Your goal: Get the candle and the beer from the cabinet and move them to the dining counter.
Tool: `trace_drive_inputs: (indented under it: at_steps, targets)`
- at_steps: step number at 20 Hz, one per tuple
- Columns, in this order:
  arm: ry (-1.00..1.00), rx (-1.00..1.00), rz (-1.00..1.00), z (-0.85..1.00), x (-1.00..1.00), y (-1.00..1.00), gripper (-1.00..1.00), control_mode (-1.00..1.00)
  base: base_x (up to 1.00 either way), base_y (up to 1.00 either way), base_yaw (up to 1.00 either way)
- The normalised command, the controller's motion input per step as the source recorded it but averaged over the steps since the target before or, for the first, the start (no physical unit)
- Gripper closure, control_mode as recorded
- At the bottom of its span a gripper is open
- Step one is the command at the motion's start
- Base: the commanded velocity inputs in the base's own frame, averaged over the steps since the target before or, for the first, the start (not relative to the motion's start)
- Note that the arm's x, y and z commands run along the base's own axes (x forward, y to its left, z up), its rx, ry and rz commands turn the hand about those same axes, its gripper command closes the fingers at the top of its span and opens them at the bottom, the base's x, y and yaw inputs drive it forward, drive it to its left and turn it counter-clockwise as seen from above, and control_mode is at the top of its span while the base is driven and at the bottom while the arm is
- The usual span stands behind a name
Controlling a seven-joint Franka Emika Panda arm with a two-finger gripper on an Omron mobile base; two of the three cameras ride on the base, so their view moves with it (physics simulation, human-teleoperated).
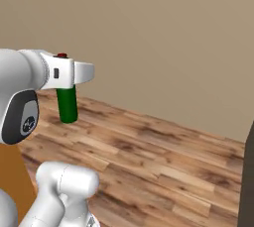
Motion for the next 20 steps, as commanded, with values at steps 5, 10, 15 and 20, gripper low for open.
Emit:
trace_drive_inputs:
  at_steps: [5, 10, 15, 20]
  targets:
    - [0.0, 0.0, 0.0, 0.0, 0.0, 0.0, 1.0, 1.0, 1.0, -0.19, 0.01]
    - [0.0, 0.0, 0.0, 0.0, 0.0, 0.0, 1.0, 1.0, 1.0, -0.17, 0.13]
    - [0.0, 0.0, 0.0, 0.0, 0.0, 0.0, 1.0, 1.0, 1.0, -0.38, 0.22]
    - [0.0, 0.0, 0.0, 0.0, 0.0, 0.0, 1.0, 1.0, 1.0, -0.23, 0.58]
